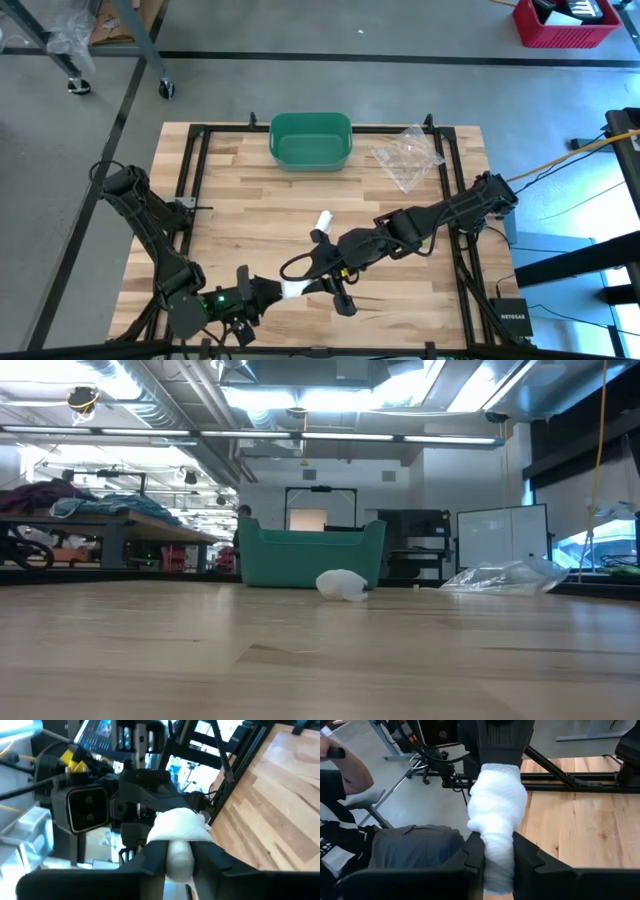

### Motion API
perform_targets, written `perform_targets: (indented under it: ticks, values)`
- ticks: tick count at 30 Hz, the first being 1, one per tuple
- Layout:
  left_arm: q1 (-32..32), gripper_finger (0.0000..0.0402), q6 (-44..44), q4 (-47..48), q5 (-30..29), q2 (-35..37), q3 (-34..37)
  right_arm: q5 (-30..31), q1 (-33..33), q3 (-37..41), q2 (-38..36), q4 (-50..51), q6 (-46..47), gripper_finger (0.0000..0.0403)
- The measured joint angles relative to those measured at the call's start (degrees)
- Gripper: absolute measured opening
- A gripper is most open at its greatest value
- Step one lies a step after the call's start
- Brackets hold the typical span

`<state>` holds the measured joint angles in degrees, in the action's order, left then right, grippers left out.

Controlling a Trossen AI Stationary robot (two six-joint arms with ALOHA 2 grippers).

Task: Roll bandage
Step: Roll the bottom white bandage

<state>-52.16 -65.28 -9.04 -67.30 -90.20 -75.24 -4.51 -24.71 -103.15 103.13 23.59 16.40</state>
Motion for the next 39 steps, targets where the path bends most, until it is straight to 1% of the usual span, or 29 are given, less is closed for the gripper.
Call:
perform_targets:
  ticks: [3, 6, 9, 11, 14, 17, 19, 21, 25, 27, 30, 32, 33, 36, 39]
  values:
    - [-0.97, 0.0094, 3.95, -0.04, -2.34, -0.02, 0.0, 0.03, 0.02, 0.0, 0.0, 0.14, 0.01, 0.0058]
    - [-2.65, 0.0115, 6.03, -0.17, -5.03, -0.02, 0.0, -0.35, 0.0, 0.0, -0.26, 0.71, 0.03, 0.0053]
    - [-4.84, 0.0121, 8.51, -0.71, -6.67, -0.02, -0.09, -0.61, -0.09, 0.09, -1.53, 3.03, 0.09, 0.0052]
    - [-6.29, 0.0122, 10.32, -0.76, -7.25, 0.0, -0.13, 0.8, -0.11, 0.09, -2.63, 4.83, 0.15, 0.0053]
    - [-7.63, 0.0122, 14.82, 0.17, -10.09, 0.0, -0.13, 3.4, -0.11, 0.07, -3.89, 9.11, -0.13, 0.0057]
    - [-7.75, 0.0123, 22.22, 3.09, -13.06, 0.04, -0.13, 9.28, -0.39, 0.07, -4.42, 16.31, -1.17, 0.0054]
    - [-6.98, 0.0123, 28.57, 7.65, -13.7, 0.05, -0.12, 14.3, -0.44, 0.77, -4.42, 21.08, -1.87, 0.0053]
    - [-5.74, 0.0123, 37.02, 13.68, -13.31, 0.05, -0.11, 16.99, -0.38, 4.17, -4.53, 21.17, -1.99, 0.0053]
    - [-1.87, 0.0123, 55.32, 29.56, -7.25, 0.22, -0.09, 20.8, 0.82, 14.37, -4.35, 16.85, -3.8, 0.0054]
    - [0.65, 0.0123, 65.12, 37.14, -2.82, 0.38, -0.09, 22.38, 1.76, 20.92, -4.37, 9.11, -4.93, 0.0055]
    - [4.0, 0.0123, 75.79, 44.4, 2.99, 0.22, -0.09, 19.53, 3.07, 30.49, -3.95, -6.03, -6.96, 0.0056]
    - [5.49, 0.0123, 80.19, 46.79, 6.24, -0.38, -0.09, 18.06, 3.84, 35.15, -3.41, -15.0, -7.67, 0.0056]
    - [6.07, 0.0123, 81.69, 47.42, 7.29, -0.69, -0.07, 17.83, 4.21, 36.87, -3.12, -17.22, -7.71, 0.0056]
    - [6.79, 0.0123, 83.99, 47.88, 8.87, -1.9, -0.07, 17.38, 5.36, 40.18, -2.13, -20.58, -7.73, 0.0057]
    - [6.79, 0.0123, 85.43, 48.26, 9.12, -3.67, -0.06, 17.4, 5.76, 41.81, -1.04, -21.02, -7.72, 0.0057]
